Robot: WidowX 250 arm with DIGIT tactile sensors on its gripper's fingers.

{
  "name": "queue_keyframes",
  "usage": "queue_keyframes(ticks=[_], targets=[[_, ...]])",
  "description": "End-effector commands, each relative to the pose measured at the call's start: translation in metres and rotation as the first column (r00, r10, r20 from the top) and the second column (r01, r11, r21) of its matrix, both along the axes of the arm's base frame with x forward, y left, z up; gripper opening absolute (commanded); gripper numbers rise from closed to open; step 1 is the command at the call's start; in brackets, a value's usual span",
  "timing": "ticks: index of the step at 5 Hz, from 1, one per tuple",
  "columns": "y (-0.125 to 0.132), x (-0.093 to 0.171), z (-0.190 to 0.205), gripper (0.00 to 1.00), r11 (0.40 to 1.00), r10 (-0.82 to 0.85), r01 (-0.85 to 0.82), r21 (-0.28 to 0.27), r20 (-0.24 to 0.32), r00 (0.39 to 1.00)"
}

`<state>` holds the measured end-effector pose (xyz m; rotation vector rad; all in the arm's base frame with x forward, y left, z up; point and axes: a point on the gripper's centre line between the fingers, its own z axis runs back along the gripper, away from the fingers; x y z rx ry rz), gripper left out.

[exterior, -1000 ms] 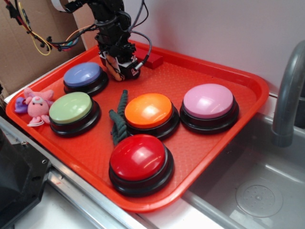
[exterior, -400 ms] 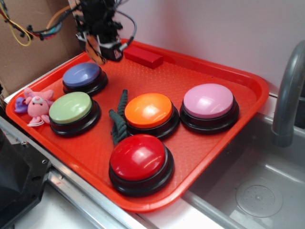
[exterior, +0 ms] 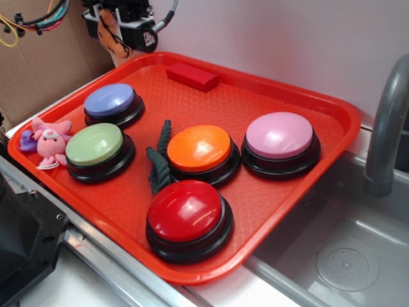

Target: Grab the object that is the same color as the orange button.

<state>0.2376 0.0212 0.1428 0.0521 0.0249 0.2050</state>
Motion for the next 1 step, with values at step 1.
queue_keyframes(ticks=[1], targets=[[-0.0204, -0.0043, 0.0149, 0.00, 0.998, 0.060, -0.060, 0.001, 0.031, 0.998]])
